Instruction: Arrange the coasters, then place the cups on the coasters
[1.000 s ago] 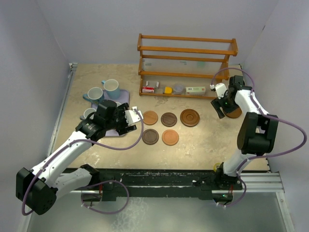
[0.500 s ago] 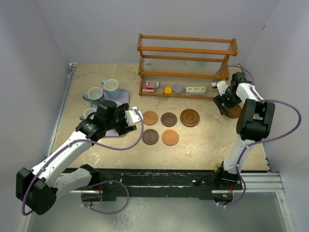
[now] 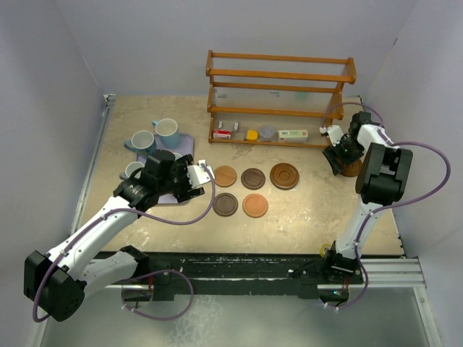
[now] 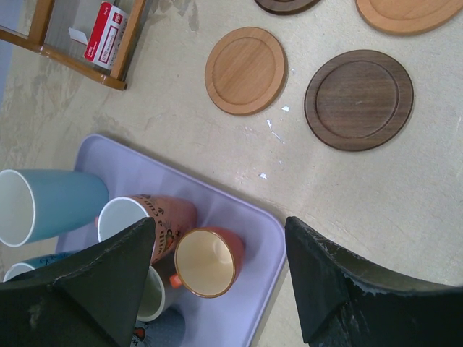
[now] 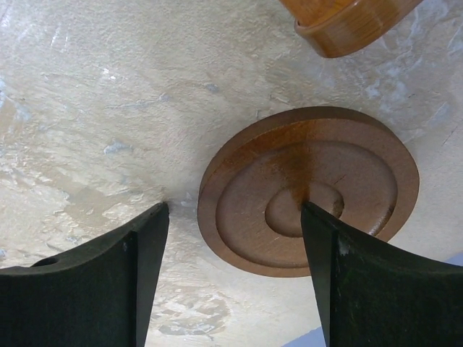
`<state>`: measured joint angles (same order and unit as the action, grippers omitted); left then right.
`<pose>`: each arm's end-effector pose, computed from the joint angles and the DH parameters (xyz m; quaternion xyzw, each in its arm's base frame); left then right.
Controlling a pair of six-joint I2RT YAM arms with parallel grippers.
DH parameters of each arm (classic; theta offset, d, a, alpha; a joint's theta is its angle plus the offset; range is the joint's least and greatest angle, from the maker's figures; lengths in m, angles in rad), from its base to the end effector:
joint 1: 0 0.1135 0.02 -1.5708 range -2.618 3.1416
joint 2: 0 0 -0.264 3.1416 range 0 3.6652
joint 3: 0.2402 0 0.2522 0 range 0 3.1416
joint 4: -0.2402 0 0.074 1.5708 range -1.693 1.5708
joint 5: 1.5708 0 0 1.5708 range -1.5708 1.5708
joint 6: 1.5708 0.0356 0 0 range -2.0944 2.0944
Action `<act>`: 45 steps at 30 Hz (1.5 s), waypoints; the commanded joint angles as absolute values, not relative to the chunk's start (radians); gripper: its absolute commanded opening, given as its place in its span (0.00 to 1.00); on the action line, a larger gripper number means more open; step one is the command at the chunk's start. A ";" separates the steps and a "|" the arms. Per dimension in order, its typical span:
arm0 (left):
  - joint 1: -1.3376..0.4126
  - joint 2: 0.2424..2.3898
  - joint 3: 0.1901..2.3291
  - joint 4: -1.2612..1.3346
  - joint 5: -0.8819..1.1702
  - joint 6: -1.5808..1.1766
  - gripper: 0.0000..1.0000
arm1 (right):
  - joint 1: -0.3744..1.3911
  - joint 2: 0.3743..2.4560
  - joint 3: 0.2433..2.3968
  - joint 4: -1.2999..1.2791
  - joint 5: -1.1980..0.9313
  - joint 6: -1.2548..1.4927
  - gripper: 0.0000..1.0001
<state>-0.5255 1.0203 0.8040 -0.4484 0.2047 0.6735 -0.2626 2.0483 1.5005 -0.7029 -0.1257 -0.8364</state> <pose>0.1864 -0.1165 0.2774 0.5416 0.7132 -0.0594 0.4410 0.4030 -0.1037 0.1678 -0.2884 0.9422 -0.0302 0.1680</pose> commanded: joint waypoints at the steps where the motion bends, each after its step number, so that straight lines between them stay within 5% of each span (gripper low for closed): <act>1: -0.520 1.000 0.804 -0.415 0.207 0.683 0.69 | -0.270 2.062 1.512 -0.792 -0.190 -0.891 0.75; 21: -0.518 0.975 0.789 -0.415 0.193 0.697 0.69 | -0.204 1.899 1.273 -0.860 -0.215 -0.960 0.64; 45: -0.518 1.000 0.809 -0.443 0.133 0.735 0.70 | 0.252 1.770 1.056 -0.884 -0.185 -0.862 0.62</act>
